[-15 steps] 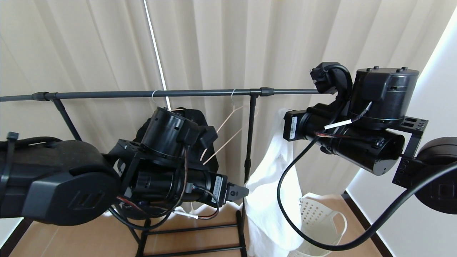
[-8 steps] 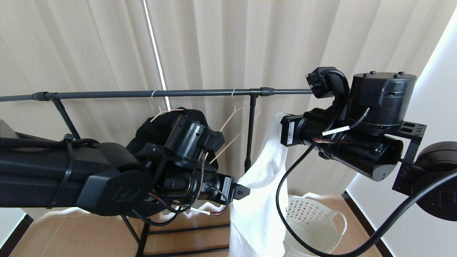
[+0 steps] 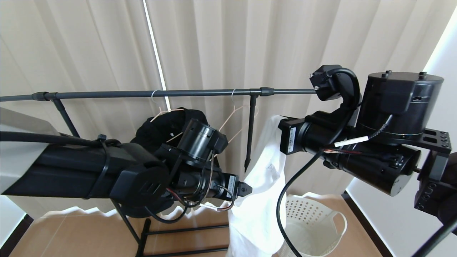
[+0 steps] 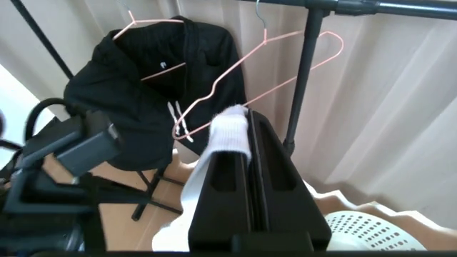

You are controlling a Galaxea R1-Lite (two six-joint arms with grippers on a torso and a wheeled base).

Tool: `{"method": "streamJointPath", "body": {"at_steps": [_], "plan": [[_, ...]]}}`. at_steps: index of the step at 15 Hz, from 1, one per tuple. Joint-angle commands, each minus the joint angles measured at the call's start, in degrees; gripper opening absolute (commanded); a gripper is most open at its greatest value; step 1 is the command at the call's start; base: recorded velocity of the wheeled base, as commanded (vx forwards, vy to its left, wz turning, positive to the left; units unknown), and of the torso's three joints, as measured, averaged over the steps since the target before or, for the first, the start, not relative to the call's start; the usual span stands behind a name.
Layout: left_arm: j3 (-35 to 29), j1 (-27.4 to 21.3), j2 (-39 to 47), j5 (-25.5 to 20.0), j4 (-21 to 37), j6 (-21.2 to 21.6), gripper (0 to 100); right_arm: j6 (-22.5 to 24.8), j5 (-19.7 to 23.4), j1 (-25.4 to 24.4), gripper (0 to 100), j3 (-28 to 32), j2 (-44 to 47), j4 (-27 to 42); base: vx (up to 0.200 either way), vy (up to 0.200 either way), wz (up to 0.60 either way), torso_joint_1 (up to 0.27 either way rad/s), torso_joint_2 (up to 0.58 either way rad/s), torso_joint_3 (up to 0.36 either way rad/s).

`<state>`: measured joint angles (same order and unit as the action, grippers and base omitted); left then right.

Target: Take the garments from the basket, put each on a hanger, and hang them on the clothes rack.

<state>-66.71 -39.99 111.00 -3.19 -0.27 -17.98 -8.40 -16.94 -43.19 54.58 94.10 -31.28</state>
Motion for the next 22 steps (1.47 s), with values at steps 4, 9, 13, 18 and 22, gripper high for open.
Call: {"method": "streamJointPath", "body": {"at_steps": [4, 9, 13, 18, 22], "plan": [[-1.85, 2.63, 3.09, 0.03, 0.00, -0.65, 100, 0.14, -0.02, -2.78, 0, -1.93, -4.54, -0.01, 0.000, 0.000, 0.00, 0.000, 0.00, 0.000], [-1.06, 2.72, 3.26, 0.03, 0.18, -1.27, 100, 0.14, -0.02, -2.69, 0, -1.93, -5.51, 0.17, 0.000, 0.000, 0.00, 0.000, 0.00, 0.000], [0.96, 2.63, 1.86, 2.23, 0.18, -1.27, 0, 0.31, 0.33, 1.44, 0, -0.96, -4.98, 0.08, 0.000, 0.000, 0.00, 0.000, 0.00, 0.000], [0.96, 4.57, -6.84, 2.23, 0.80, -0.74, 0, 5.50, 0.16, 10.50, 0, 0.53, -1.81, 0.52, 0.000, 0.000, 0.00, 0.000, 0.00, 0.000], [-5.89, 6.85, -12.47, 2.23, 5.89, 1.19, 0, 6.55, -0.11, 11.02, 0, 1.41, 0.91, 6.41, 0.000, 0.000, 0.00, 0.000, 0.00, 0.000]]}}
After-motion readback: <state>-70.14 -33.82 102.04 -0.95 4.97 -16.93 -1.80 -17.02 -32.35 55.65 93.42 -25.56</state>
